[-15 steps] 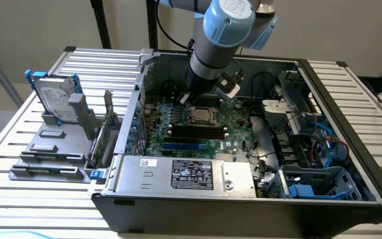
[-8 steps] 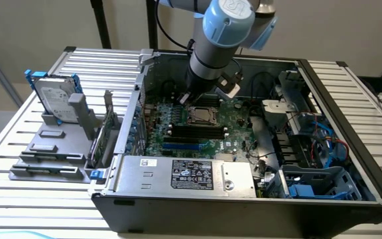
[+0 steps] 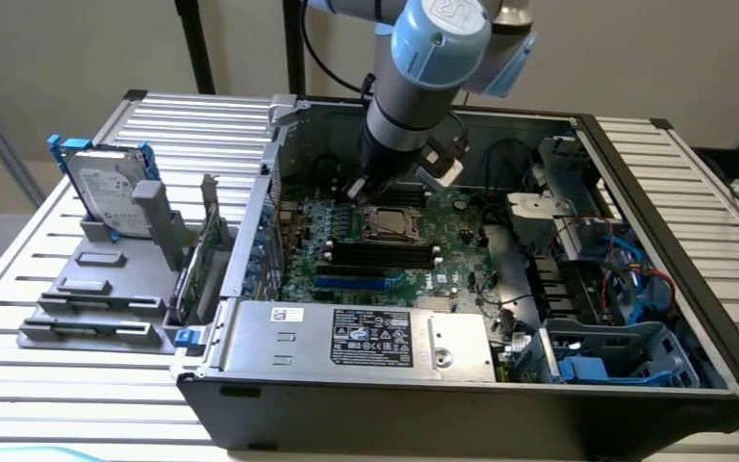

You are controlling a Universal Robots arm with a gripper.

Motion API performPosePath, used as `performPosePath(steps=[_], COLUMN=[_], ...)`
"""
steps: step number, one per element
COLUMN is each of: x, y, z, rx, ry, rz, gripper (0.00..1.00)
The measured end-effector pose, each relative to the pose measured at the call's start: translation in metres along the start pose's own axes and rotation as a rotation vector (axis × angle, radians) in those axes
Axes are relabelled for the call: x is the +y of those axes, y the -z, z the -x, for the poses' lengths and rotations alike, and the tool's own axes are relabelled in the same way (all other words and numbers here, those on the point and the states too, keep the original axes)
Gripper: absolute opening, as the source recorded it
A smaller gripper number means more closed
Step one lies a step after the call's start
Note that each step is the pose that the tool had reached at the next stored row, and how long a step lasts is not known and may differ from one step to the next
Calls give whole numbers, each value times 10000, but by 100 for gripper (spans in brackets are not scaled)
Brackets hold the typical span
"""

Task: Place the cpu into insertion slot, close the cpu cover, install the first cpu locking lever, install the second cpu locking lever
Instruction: 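Install the first cpu locking lever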

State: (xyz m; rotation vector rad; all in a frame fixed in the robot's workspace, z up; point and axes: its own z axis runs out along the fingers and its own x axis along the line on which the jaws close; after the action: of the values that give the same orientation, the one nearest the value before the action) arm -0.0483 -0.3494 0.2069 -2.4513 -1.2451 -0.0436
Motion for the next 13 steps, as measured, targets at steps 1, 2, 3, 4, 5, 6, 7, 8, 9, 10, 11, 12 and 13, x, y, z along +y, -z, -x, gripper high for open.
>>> performPosePath(steps=[1,2,3,4,5,6,7,8,9,10,11,12,13], x=[-6,-10,-11,-11,-11,-11,-12,-15,-18,-21,-22,-20,-16], y=[-4,-7,-8,-11,-11,-11,-13,-17,-22,-27,-32,-35,-37], z=[-9,-14,-17,-18,-18,-17,-19,-22,-28,-36,-44,-52,-61], rx=[3,5,7,9,9,7,9,9,9,9,9,8,8], ry=[1,0,2,4,3,2,2,1,0,1,1,3,2], rz=[-1,-3,-5,-7,-6,-6,-6,-6,-5,-6,-6,-7,-6], gripper=[11,11,11,11,11,11,11,11,11,11,11,11,11])
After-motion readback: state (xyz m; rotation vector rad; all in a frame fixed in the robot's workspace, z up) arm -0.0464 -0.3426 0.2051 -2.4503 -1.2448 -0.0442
